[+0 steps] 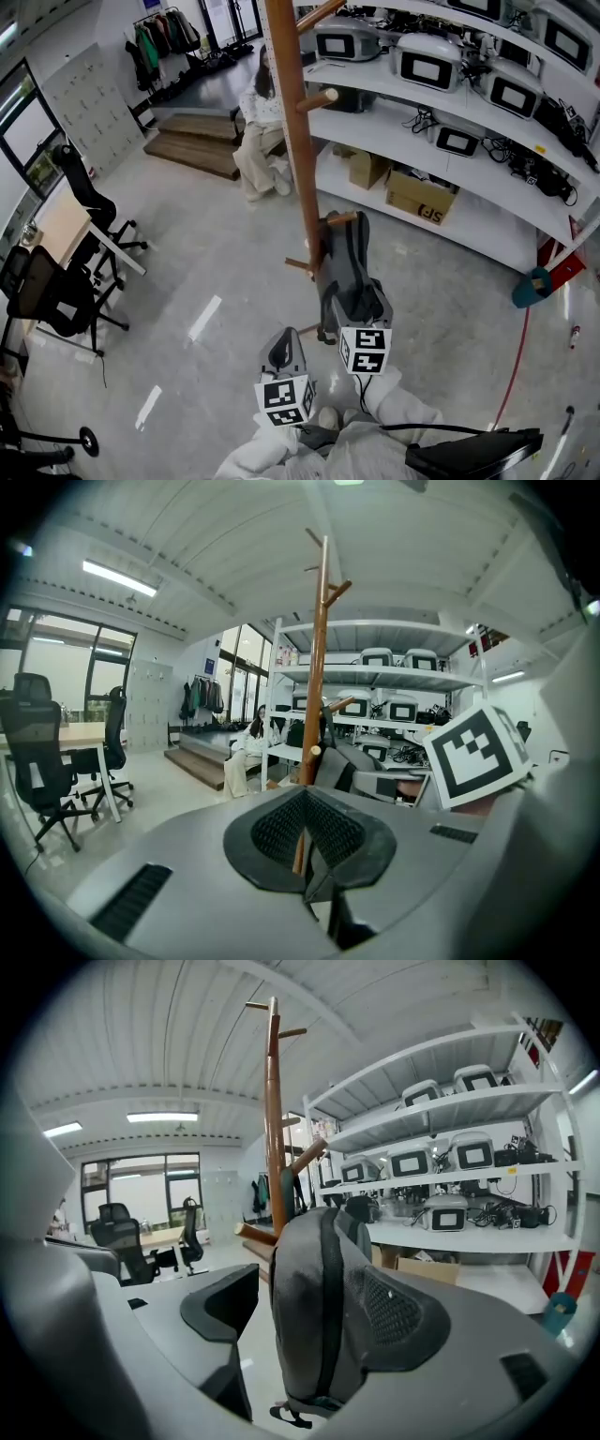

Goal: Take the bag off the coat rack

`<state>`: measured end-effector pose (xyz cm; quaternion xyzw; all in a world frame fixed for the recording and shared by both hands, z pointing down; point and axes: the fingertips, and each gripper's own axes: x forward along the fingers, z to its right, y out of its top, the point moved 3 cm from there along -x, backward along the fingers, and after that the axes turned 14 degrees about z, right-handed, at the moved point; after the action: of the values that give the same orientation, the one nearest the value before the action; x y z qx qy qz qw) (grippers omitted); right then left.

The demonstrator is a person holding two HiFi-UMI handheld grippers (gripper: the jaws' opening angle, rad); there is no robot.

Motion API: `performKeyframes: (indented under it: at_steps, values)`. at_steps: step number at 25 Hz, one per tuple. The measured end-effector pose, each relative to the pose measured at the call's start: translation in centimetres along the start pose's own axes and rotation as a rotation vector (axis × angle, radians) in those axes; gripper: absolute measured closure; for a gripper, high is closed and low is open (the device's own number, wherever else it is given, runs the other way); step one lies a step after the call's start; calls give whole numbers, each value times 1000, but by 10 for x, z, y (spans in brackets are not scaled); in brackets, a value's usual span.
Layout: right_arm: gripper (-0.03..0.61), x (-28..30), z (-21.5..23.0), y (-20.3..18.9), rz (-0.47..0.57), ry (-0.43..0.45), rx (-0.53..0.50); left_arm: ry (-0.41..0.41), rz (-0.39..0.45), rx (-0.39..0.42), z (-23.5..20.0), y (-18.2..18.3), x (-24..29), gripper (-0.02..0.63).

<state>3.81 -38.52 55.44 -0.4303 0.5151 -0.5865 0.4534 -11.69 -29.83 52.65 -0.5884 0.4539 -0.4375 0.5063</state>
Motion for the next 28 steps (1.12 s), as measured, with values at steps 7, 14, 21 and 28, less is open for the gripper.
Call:
performKeyframes:
  at_steps: [7, 14, 21, 28]
  values:
    - [257, 22, 11, -3, 9, -78, -15, 27, -23, -16, -19, -9, 4, 626]
    - [259, 37, 16, -5, 16, -90, -12, 53, -49, -30, -34, -18, 9, 626]
    - [341, 44, 15, -4, 5, -111, -61, 65, -66, -39, -42, -24, 11, 626]
    - [445, 38, 18, -7, 2, -125, -38, 60, -79, -46, -43, -29, 9, 626]
